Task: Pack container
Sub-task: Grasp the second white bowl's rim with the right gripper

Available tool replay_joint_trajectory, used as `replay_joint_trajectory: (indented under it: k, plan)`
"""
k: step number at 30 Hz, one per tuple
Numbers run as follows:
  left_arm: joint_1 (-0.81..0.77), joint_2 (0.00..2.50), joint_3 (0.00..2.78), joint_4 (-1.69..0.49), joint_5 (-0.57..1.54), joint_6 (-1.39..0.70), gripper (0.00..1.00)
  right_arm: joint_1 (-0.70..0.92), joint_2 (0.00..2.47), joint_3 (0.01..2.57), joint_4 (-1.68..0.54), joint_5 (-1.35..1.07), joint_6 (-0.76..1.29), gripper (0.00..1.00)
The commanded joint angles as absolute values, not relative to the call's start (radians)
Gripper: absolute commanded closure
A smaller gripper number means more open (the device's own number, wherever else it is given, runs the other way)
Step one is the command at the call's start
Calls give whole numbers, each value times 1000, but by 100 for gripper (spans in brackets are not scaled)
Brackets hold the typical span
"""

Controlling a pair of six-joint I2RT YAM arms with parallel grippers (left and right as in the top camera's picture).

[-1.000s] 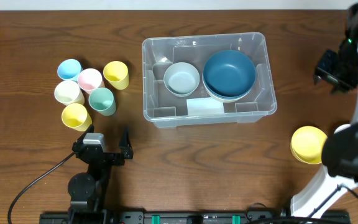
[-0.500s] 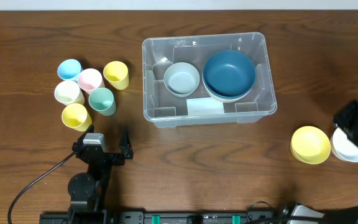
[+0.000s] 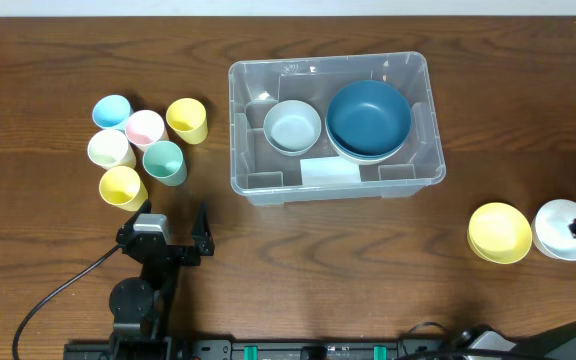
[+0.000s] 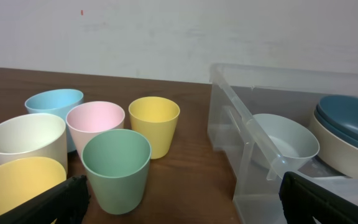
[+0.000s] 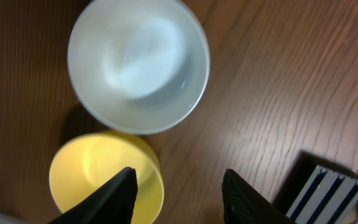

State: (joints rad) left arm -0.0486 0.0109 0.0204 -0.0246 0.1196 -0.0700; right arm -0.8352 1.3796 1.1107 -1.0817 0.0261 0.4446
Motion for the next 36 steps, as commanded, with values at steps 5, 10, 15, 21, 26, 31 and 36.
replay_joint_trajectory:
  k: [5, 10, 15, 21, 26, 31, 36]
  plan:
    - [-51, 5, 4, -60, 127, -53, 2, -864, 1478, 1103, -1028, 22, 476, 55]
    - [-51, 5, 4, -60, 127, -53, 2, -864, 1563, 1103, -1005, 33, 489, 58]
    - [-51, 5, 4, -60, 127, -53, 2, -867, 1631, 1103, -987, 49, 501, 58]
    - [-51, 5, 4, -60, 127, -53, 2, -867, 1695, 1102, -963, 57, 501, 57]
    - [-51, 5, 4, -60, 127, -53, 2, -867, 1757, 1101, -934, 56, 501, 60]
    - [-51, 5, 4, -60, 127, -53, 2, -867, 1781, 1101, -918, 44, 501, 85]
    - [-51, 5, 4, -60, 127, -53, 2, -867, 1781, 1101, -904, 44, 501, 99]
